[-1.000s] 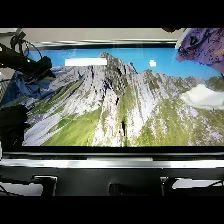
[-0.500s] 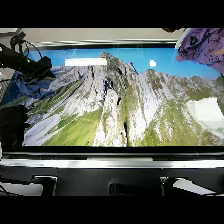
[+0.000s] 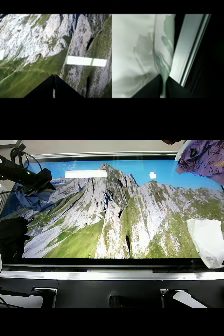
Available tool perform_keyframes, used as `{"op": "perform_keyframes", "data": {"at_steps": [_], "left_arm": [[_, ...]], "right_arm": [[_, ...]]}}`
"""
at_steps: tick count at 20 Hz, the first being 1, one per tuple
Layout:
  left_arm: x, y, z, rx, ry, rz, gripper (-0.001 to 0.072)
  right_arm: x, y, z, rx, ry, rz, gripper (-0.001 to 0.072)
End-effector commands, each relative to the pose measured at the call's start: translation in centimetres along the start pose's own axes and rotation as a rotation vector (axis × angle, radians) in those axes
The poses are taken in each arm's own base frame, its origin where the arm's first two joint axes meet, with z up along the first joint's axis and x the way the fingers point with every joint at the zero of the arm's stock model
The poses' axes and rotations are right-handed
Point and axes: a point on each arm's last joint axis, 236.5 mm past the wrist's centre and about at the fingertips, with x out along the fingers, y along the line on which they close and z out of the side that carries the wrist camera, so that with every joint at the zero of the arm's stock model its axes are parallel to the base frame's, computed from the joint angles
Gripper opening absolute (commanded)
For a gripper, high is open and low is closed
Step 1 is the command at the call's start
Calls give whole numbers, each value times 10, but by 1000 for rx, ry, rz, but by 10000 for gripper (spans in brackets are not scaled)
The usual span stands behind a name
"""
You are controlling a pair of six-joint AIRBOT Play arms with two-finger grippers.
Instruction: Fold the clothes and pants, and hang the long-sleeved shirts on hangers.
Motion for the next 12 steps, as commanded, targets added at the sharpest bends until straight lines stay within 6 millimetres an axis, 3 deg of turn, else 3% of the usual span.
{"op": "perform_keyframes", "data": {"at_steps": [1, 5, 7, 8, 11, 12], "left_arm": [[0, 0, 0, 0, -1, 0, 17], [0, 0, 0, 0, -1, 0, 17], [0, 0, 0, 0, -1, 0, 17], [0, 0, 0, 0, -1, 0, 17], [0, 0, 0, 1, -1, 0, 17], [0, 0, 0, 1, -1, 0, 17]], "right_arm": [[11, -20, -8, -27, 10, -79, 32], [14, -24, -9, -34, 6, -94, 37], [11, -20, 0, -34, -28, -78, 201], [6, -15, 8, -29, -52, -59, 222], [-42, 26, 56, 20, -199, 113, 245], [-75, 57, 77, 37, -274, 253, 362]]}}
